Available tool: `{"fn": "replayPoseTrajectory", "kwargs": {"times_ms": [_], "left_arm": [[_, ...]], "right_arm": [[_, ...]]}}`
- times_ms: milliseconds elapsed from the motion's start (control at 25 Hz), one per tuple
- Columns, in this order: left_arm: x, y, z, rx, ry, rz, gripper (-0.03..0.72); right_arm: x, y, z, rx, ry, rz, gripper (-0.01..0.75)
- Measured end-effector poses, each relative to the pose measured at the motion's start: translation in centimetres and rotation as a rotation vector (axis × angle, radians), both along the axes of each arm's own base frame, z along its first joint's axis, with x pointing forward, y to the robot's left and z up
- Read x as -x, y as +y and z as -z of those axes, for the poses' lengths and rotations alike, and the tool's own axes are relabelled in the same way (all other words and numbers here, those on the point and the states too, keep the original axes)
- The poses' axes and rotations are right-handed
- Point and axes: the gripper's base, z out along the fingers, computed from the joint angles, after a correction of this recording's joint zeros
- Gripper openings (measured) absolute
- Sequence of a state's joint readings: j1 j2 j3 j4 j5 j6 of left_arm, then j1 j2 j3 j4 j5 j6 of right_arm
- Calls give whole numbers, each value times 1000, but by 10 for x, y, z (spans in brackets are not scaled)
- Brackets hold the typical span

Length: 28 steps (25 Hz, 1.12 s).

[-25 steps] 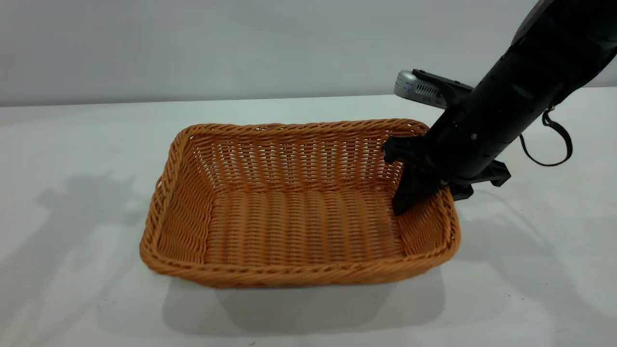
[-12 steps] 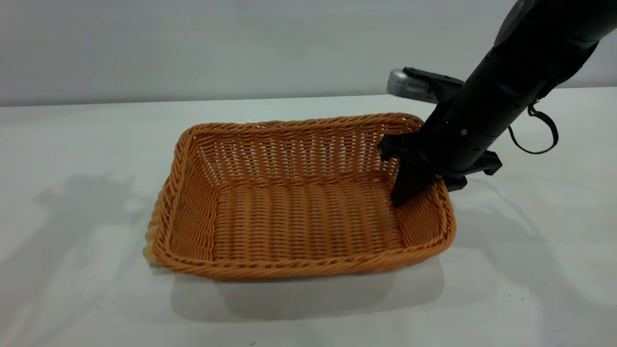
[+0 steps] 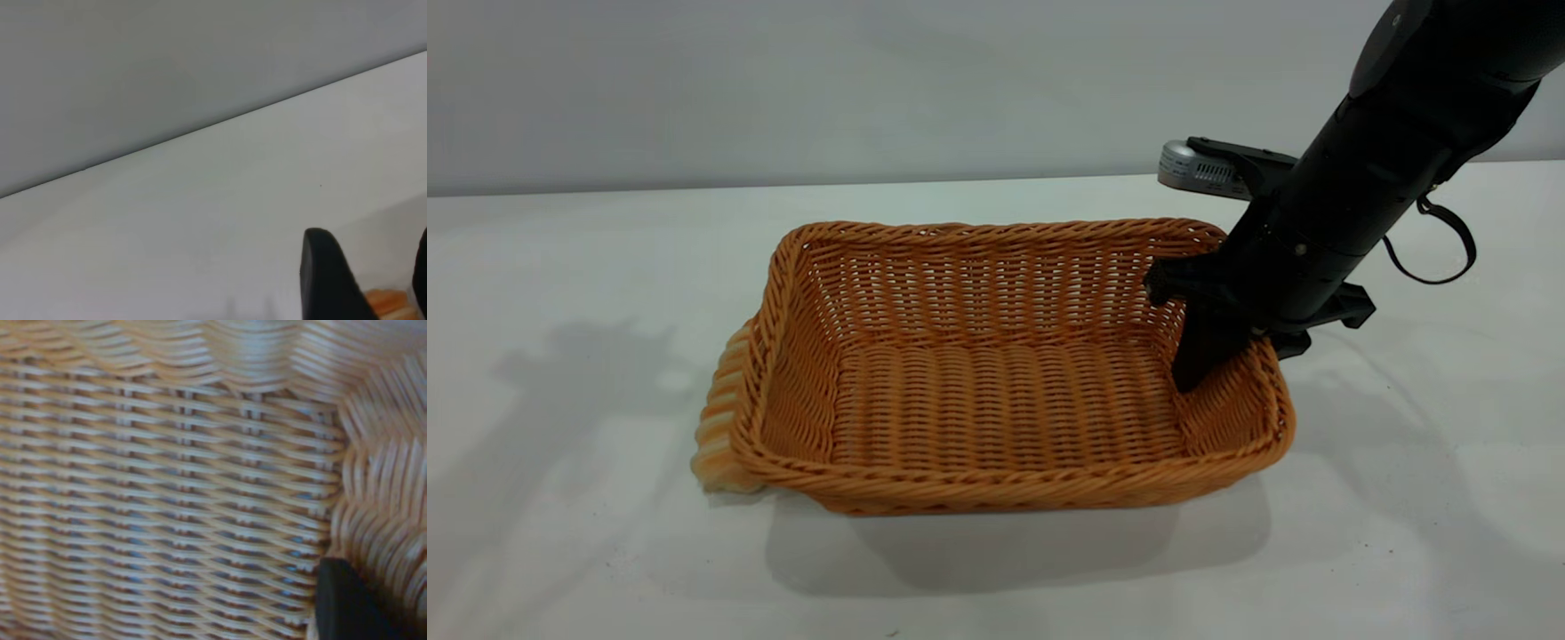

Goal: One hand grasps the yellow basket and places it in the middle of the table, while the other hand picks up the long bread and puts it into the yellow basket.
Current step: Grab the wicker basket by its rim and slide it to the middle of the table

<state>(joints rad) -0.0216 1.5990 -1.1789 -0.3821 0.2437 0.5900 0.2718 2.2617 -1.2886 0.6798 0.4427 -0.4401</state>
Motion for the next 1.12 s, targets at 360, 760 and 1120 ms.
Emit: {"fn": "replayPoseTrajectory", "kwargs": {"times_ms": [360,760,1120], "left_arm": [[0,0,0,-6,0,5,386],[0,0,0,-6,2,7,386],[1,0,1,-5,9,9,386]], "right_arm": [[-1,-3,-2,11,-14,-11,472],[-18,0,-42,-11,-128,-28,574],[-19,-2,-47,35,-97,-70,574]]}}
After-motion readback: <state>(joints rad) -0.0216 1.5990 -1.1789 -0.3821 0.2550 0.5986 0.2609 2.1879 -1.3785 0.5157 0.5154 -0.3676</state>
